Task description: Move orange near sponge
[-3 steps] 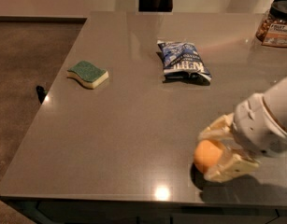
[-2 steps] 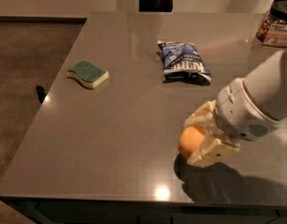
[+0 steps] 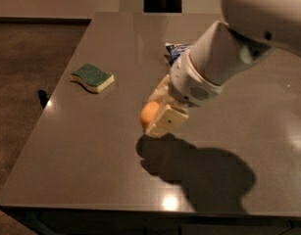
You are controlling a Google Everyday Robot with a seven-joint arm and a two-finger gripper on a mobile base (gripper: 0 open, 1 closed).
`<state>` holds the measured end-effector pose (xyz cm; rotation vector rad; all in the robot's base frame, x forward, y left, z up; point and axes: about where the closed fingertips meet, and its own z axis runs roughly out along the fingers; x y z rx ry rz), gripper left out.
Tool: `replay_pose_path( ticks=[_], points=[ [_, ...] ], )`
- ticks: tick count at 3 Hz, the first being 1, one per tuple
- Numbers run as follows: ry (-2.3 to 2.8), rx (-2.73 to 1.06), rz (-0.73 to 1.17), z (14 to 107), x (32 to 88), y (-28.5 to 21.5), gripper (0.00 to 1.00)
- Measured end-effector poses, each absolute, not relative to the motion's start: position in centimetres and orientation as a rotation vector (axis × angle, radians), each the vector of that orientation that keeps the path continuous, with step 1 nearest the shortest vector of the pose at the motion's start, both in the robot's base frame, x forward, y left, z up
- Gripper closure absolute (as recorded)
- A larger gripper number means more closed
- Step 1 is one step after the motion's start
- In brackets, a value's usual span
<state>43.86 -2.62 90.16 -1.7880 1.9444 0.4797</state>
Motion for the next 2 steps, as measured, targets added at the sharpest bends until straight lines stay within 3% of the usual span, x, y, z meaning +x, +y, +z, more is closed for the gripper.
replay_pose_path(
  ticks=[2],
  points=[
    [1.914, -1.749, 0.508, 89.8, 50.4, 4.5, 1.00]
  ],
)
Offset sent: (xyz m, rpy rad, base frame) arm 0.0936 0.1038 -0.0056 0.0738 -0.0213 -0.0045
